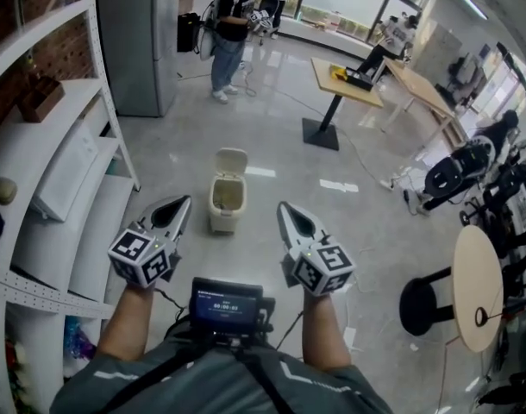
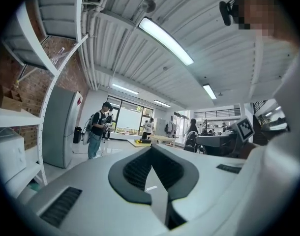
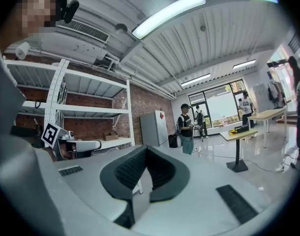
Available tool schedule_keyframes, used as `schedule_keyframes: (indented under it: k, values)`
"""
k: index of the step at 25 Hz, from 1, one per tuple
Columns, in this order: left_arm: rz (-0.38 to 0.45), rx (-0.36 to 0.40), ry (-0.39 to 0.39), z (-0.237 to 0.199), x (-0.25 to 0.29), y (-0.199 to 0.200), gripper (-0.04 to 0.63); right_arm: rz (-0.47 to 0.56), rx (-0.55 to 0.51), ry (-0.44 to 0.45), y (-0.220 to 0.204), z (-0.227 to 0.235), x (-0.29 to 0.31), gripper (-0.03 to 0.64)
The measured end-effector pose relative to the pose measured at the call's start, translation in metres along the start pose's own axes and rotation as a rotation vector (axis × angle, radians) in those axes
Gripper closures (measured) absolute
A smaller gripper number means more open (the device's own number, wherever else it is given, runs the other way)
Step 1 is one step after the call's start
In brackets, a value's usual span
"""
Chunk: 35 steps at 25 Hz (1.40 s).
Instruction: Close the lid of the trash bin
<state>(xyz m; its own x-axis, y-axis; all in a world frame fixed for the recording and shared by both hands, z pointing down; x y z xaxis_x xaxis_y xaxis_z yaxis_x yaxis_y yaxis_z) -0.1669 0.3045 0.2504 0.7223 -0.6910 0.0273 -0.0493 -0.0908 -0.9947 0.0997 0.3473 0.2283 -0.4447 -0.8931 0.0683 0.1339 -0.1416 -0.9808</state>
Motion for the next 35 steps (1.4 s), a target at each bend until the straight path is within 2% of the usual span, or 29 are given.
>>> schedule_keyframes:
  k: [6,12,16,19,27,35]
  values:
    - [0.009,-0.016,-0.034,-0.055,0.026,0.01,0.601,-0.007,-0.009,-0.034,0.013,0.007,0.056,0.606]
    - [0.008,0.013,-0.085,-0.096,0.058,0.011,0.601,-0.026,-0.059,-0.067,0.013,0.012,0.107,0.606]
    - [-0.001,-0.03,-0.104,-0.114,0.083,0.006,0.601,-0.039,-0.051,-0.072,0.016,0.021,0.129,0.606]
    - [-0.007,-0.036,-0.107,-0.126,0.101,0.007,0.601,-0.033,-0.052,-0.067,0.018,0.031,0.146,0.606]
    - [-0.028,-0.01,-0.082,-0.139,0.161,0.011,0.601,-0.005,-0.022,-0.025,0.024,0.086,0.188,0.606]
    - [-0.031,0.007,-0.038,-0.163,0.253,0.025,0.601,0.048,-0.007,0.014,0.042,0.173,0.233,0.606]
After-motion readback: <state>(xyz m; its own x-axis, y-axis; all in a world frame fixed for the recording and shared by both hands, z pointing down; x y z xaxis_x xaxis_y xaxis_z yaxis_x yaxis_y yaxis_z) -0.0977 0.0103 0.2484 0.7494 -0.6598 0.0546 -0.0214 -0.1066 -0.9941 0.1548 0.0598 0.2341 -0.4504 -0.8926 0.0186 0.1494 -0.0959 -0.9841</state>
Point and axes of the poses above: the fingertips, and each gripper's own axes: x forward along the fingers, z to its right, y out of its top, the point moved 7 cm from there along -x, backward along the fingers, and after that the axes turned 2 degrees about x, right-handed, at the moved point
